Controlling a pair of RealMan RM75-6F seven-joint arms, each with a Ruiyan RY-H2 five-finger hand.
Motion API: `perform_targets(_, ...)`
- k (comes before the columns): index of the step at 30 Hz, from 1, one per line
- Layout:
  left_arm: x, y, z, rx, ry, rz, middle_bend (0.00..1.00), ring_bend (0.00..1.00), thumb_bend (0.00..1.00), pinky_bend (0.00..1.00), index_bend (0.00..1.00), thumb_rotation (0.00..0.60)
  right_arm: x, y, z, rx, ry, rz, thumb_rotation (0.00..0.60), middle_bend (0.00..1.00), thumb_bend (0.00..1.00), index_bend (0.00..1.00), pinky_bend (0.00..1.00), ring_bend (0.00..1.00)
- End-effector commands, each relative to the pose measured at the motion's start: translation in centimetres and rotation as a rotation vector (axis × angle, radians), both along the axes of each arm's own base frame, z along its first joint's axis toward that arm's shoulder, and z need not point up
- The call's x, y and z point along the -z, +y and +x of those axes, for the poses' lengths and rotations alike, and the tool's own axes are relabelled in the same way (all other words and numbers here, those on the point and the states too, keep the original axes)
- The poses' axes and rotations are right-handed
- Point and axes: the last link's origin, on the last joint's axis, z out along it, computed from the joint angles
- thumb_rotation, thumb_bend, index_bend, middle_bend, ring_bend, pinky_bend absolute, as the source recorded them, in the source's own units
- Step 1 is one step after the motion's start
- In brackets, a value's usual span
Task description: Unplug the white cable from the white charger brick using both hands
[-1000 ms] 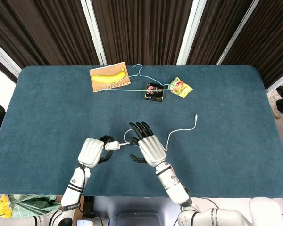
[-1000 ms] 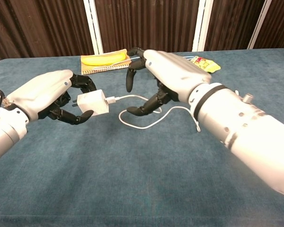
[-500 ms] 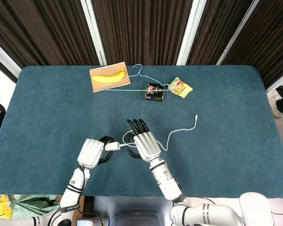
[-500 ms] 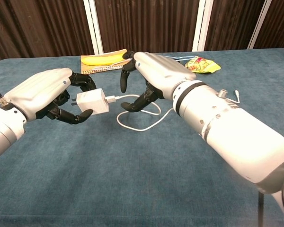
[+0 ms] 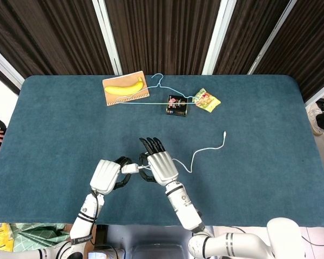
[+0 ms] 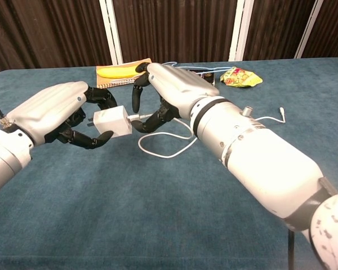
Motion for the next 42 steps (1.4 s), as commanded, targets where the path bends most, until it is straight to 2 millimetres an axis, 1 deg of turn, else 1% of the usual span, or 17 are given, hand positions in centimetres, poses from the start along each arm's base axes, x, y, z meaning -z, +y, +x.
perform_targets(1,0.01,-0.04,0.05,0.0,-0.002,0.0,0.81,1.0,0.63,1.0,0.73,0.6,0.06,0.04,0.17,0.0,-0.002,-0.001,0.6,0.17,0.44,0.65,0.0,0.0)
perform_targets(17,-0.09,-0.2,0.23,0.007,-0.004,0.004,0.82,1.0,0.62,1.0,0.73,0.6,0.42,0.05,0.31,0.01,0.007,-0.001,0.6,0.18,0.47,0.69,0.0,0.0)
perform_targets(23,-0.1,-0.27,0.25,0.009,-0.004,0.002,0.82,1.0,0.62,1.0,0.73,0.6,0.64,0.07,0.37,0.013,0.008,0.001,0.6,0.19,0.53,0.71,0.0,0.0)
perform_targets(26,-0.16,-0.31,0.25,0.01,-0.004,0.003,0.82,1.0,0.62,1.0,0.73,0.6,0.71,0.06,0.42,0.014,0.008,0.003,0.6,0.2,0.55,0.73,0.0,0.0)
perform_targets(30,-0.29,-0.31,0.3,0.015,-0.004,0.005,0.82,1.0,0.63,1.0,0.73,0.6,0.62,0.05,0.5,0.015,0.006,-0.002,0.6,0.23,0.6,0.78,0.0,0.01)
perform_targets(39,-0.19,-0.27,0.15,0.02,0.002,-0.003,0.82,1.0,0.62,1.0,0.73,0.6,0.11,-0.26,0.22,0.028,0.029,-0.018,0.6,0.29,0.65,0.89,0.0,0.06)
perform_targets(42,-0.14,-0.25,0.14,0.024,0.006,0.0,0.82,1.0,0.62,1.0,0.73,0.6,-0.23,-0.43,0.01,0.033,0.041,-0.025,0.6,0.29,0.66,0.89,0.0,0.06)
